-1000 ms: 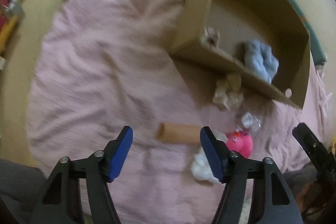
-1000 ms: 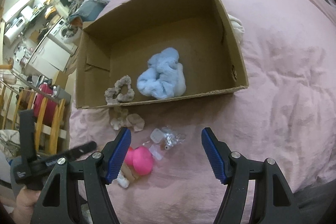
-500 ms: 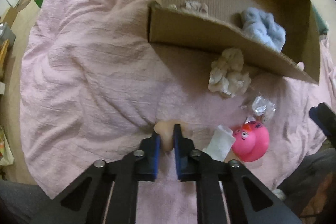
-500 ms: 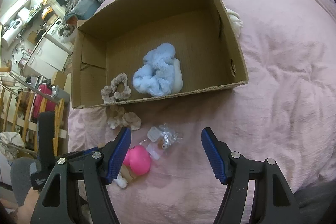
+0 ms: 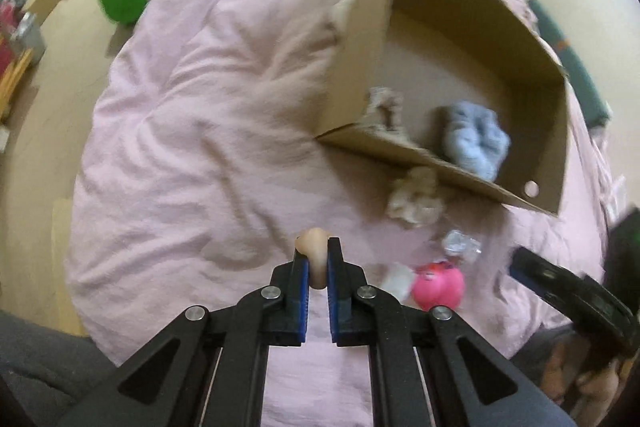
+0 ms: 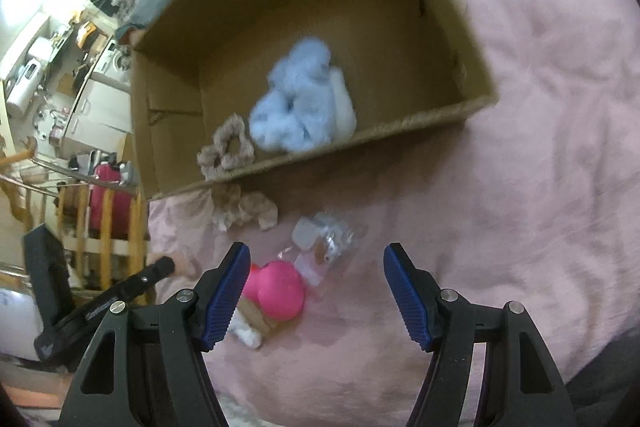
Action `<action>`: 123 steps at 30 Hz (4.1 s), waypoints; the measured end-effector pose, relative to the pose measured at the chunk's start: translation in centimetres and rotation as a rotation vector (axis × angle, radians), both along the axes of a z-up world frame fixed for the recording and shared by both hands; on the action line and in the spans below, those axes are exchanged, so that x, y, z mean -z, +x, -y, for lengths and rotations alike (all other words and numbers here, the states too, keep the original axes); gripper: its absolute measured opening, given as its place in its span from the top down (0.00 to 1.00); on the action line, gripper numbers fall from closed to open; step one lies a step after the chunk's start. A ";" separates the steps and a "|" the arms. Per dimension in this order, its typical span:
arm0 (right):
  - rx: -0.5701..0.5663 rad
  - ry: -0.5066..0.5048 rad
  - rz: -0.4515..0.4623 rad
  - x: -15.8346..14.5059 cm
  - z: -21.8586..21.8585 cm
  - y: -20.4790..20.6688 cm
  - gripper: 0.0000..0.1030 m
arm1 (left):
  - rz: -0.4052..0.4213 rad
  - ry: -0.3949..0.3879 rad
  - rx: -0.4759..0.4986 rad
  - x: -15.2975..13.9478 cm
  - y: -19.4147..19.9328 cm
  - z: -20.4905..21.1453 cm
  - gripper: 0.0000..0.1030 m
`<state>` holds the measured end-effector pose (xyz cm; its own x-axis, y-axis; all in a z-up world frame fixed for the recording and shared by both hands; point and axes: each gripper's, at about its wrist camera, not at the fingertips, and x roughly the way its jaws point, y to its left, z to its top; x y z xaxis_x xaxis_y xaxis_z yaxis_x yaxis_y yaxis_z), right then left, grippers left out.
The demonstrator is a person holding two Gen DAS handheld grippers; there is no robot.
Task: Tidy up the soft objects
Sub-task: 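Grasp the clear plastic bag with the right tool while the left tool grasps the cardboard tube, then lower the bag and tube into the box and open both tools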
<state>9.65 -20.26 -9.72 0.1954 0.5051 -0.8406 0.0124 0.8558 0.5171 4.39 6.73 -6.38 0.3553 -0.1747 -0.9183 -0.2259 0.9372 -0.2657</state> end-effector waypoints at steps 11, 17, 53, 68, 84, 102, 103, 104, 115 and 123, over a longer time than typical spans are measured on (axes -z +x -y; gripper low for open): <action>-0.117 -0.160 -0.057 4.2 -4.3 2.1 0.29 | 0.010 0.062 0.070 0.7 1.1 2.8 0.93; -0.201 -0.304 -0.012 4.8 -6.4 1.7 0.46 | 0.006 0.068 0.064 0.9 1.5 2.9 0.93; -0.085 -0.004 0.350 -10.0 0.1 -2.9 0.85 | 0.308 0.129 0.050 -8.0 0.3 2.7 0.93; -0.042 -0.066 0.424 -11.0 1.6 3.3 0.85 | 0.411 0.148 0.114 -10.5 6.9 4.8 0.93; -0.054 -0.210 0.325 -5.3 0.3 5.1 0.85 | 0.377 0.202 0.100 -4.4 8.8 4.5 0.93; -0.108 -0.252 0.324 -4.8 -0.8 4.8 0.85 | 0.372 0.225 0.148 -3.9 8.7 5.4 0.91; -0.110 -0.253 0.327 -4.8 -0.9 4.9 0.85 | 0.371 0.225 0.148 -3.8 8.7 5.4 0.91; -0.111 -0.254 0.328 -4.8 -0.9 4.9 0.85 | 0.370 0.221 0.148 -3.8 8.7 5.4 0.90; -0.119 -0.231 0.331 -4.8 -1.1 4.9 0.84 | 0.372 0.233 0.192 -3.7 8.4 6.4 0.88; -0.066 -0.240 0.353 -5.4 -0.3 4.9 0.38 | 0.408 0.231 0.186 -4.4 7.8 6.4 0.50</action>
<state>14.57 -19.94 -4.28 0.4660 0.3248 -0.8230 -0.1887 0.9453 0.2662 12.18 0.28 -1.95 0.6754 -0.0773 -0.7334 0.0291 0.9965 -0.0783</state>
